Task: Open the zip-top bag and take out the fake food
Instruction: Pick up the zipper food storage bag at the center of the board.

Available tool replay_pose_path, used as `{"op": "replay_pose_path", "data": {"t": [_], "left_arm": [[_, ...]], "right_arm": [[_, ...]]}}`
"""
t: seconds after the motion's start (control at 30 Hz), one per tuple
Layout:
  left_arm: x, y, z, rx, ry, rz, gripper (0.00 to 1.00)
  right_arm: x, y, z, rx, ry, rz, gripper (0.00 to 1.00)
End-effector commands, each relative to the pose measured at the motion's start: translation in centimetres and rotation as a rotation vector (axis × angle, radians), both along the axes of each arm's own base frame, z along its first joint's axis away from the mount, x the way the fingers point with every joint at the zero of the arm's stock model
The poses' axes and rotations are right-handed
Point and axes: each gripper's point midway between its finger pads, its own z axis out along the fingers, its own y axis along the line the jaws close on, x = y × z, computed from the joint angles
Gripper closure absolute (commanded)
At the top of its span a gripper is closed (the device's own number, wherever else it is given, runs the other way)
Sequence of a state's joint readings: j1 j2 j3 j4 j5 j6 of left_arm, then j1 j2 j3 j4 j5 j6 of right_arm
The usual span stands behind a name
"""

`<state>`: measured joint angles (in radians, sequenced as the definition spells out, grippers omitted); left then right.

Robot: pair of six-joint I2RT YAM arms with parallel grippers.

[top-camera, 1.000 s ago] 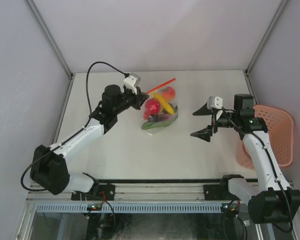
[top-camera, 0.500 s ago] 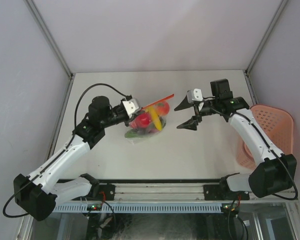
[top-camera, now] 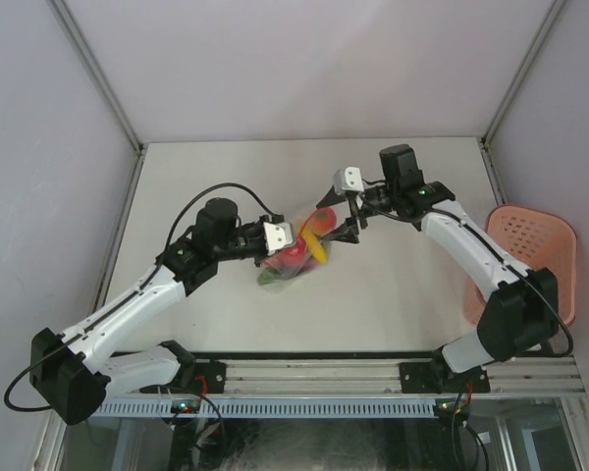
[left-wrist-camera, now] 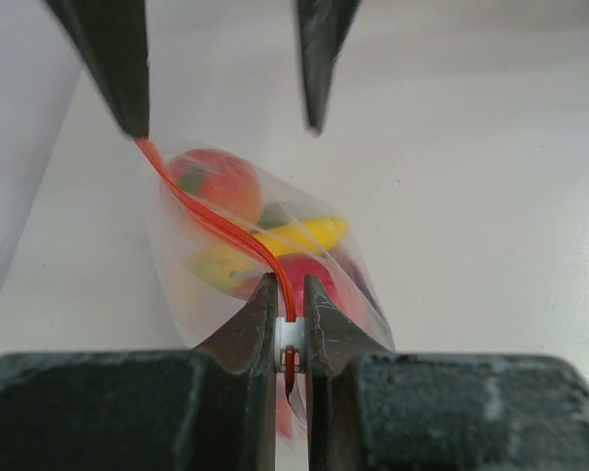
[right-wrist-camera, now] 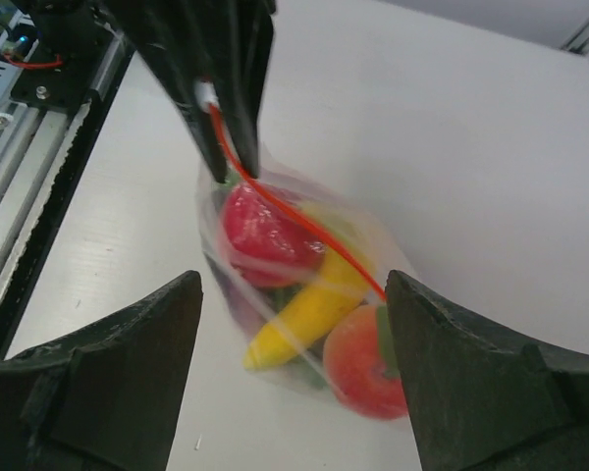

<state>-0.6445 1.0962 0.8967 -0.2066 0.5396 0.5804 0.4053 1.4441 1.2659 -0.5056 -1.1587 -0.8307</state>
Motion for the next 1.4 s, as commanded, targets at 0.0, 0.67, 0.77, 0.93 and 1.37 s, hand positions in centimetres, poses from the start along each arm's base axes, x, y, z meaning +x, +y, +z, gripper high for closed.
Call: {"op": "replay_pose_path", "data": {"t": [0.0,0.67,0.77,0.93,1.37], "left_arm": [[-1.5,-1.1,0.8,-0.007,-0.035,-0.087,1.00],[-0.8,-0.1,3.5,-0.080,-0.161,0.035,0.84],[0.1,0.9,4.5,-0.125,-0.202,0.125,0.51],[0.4,1.5,5.7,-0.221,-0.239,0.163,0.36],[-0.3,-2.3,4.7,-0.406,-0.016,0.017,0.43]], "right_arm": [[1.2,1.9,-0.5,-0.026,-0.074,0.032,0.28],[-0.1,2.6,-1.6,-0.037,-0.056,0.078,1.00],[0.1,1.5,-0.4,0.008,-0.021,0.044,1.00],[-0.4,-0.6,0.8,0.064,-0.003,0.015,1.00],[-0.1,-2.8,0.0,0.113,0.051,-0.022,1.00]]}}
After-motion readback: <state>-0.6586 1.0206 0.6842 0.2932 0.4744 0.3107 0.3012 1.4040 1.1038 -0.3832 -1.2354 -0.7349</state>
